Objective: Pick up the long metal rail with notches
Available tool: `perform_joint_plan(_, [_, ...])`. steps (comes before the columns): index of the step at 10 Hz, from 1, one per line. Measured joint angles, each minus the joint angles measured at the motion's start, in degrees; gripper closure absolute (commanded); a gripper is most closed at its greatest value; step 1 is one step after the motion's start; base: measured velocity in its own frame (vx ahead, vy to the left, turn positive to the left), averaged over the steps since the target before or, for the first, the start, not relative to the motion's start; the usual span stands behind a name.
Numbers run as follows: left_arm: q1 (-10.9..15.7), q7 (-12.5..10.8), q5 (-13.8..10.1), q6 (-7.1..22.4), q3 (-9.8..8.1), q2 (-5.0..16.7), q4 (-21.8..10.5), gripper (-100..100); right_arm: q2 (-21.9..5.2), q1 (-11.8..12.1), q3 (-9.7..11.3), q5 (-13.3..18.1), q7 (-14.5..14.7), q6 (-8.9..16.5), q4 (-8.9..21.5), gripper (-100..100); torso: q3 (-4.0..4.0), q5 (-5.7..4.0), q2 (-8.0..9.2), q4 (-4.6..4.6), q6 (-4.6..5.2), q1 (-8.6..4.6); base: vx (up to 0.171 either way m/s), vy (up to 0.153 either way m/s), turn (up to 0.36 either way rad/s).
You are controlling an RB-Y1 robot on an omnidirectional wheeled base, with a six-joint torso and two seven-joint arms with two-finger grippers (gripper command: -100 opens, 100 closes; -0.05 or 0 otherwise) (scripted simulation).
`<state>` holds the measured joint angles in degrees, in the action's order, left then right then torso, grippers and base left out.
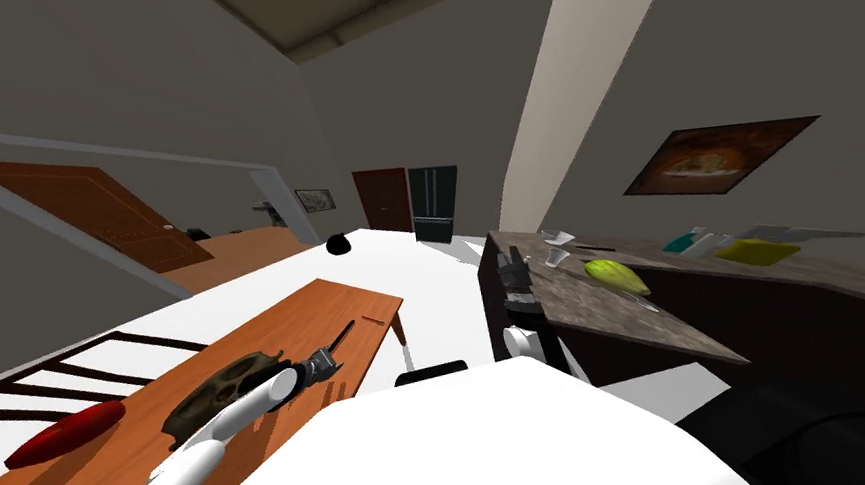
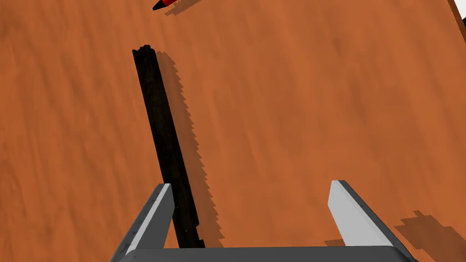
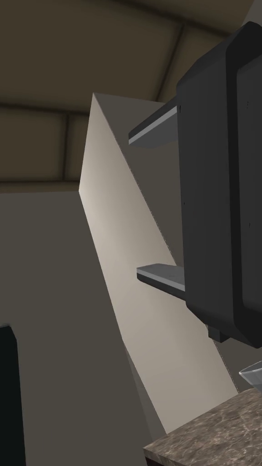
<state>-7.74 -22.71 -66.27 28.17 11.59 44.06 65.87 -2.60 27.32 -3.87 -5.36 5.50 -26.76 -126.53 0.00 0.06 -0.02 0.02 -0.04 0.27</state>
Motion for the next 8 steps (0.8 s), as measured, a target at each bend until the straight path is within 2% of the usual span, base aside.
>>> perform_joint_plan(1, [0.8, -0.2, -1.0, 0.9, 0.1, 0.2, -2.0, -100, 0.0, 0.0, 0.0, 0.0, 0.0, 0.0, 0.0, 0, -0.01, 0.0, -0.01, -0.01, -0.07, -0.02, -0.032, 0.042, -0.165])
perform_joint_plan(2, [1.0, -1.9, -1.0, 2.0, 0.16, 0.6, -3.0, -100, 0.0, 0.0, 0.0, 0.0, 0.0, 0.0, 0.0, 0, -0.01, 0.0, -0.02, 0.0, -0.03, -0.01, -0.024, 0.042, -0.109])
perform_joint_plan(4, [2.3, -2.6, -3.6, 3.7, 0.24, 1.2, -6.8, -100, 0.0, 0.0, 0.0, 0.0, 0.0, 0.0, 0.0, 0, -0.02, 0.0, -0.04, -0.01, 0.0, -0.01, -0.03, 0.044, -0.19])
perform_joint_plan(5, [2.4, -3.2, -4.3, 4.6, 0.11, 1.8, -7.6, -100, 0.0, 0.0, 0.0, 0.0, 0.0, 0.0, 0.0, 0, -0.02, 0.0, -0.04, -0.01, -0.09, 0.0, -0.029, 0.046, -0.161])
perform_joint_plan(6, [2.6, -5.2, -4.4, 5.6, 0.33, 2.3, -8.1, -100, 0.0, 0.0, 0.0, 0.0, 0.0, 0.0, 0.0, 0, -0.02, 0.01, -0.04, -0.01, -0.03, 0.01, -0.023, 0.038, -0.089])
perform_joint_plan(7, [2.6, -5.8, -5.3, 6.3, 0.22, 2.6, -9.0, -100, 0.0, 0.0, 0.0, 0.0, 0.0, 0.0, 0.0, 0, -0.03, 0.0, -0.06, -0.02, -0.08, -0.02, -0.01, 0.018, 0.019])
perform_joint_plan(8, [3.0, -5.1, -6.1, 6.6, 0.1, 2.6, -10.3, -100, 0.0, 0.0, 0.0, 0.0, 0.0, 0.0, 0.0, 0, -0.06, -0.01, -0.1, -0.02, -0.08, -0.08, -0.018, 0.029, -0.15])
